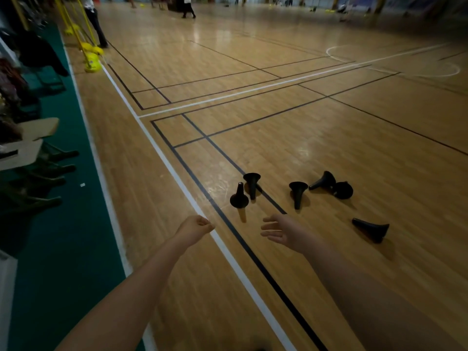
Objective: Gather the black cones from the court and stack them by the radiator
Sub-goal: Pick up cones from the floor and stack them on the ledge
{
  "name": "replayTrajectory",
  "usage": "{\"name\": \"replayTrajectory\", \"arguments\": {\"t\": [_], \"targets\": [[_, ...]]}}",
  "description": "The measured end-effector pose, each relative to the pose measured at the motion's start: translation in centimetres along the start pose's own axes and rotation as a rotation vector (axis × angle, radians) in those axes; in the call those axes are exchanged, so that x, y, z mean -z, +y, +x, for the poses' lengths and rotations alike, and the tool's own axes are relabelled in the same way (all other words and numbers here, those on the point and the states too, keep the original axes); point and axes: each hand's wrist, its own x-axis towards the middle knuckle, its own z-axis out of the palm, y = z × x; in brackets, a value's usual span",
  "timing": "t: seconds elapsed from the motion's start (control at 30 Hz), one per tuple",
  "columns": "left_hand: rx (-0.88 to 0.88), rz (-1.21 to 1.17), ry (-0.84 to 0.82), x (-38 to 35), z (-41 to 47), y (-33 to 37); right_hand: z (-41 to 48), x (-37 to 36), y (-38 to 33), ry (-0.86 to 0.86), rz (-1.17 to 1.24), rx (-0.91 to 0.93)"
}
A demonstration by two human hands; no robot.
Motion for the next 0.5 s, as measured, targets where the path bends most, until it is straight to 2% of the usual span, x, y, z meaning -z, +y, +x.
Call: {"name": "replayTrajectory", "arguments": {"t": [0.2, 0.33, 0.5], "targets": [[0.005, 0.03, -0.007, -0.9, 11.1, 5.5, 10.2, 2.7, -5.6, 0.011, 0.037, -0.013], [0.032, 0.084, 0.012, -1.0, 18.8, 10.2, 18.2, 6.3, -11.9, -0.031, 0.018, -0.001], [0.092, 0.091, 0.018, 0.3, 27.6, 13.3, 26.6, 9.0, -17.5, 0.01, 0.028, -0.041]]}}
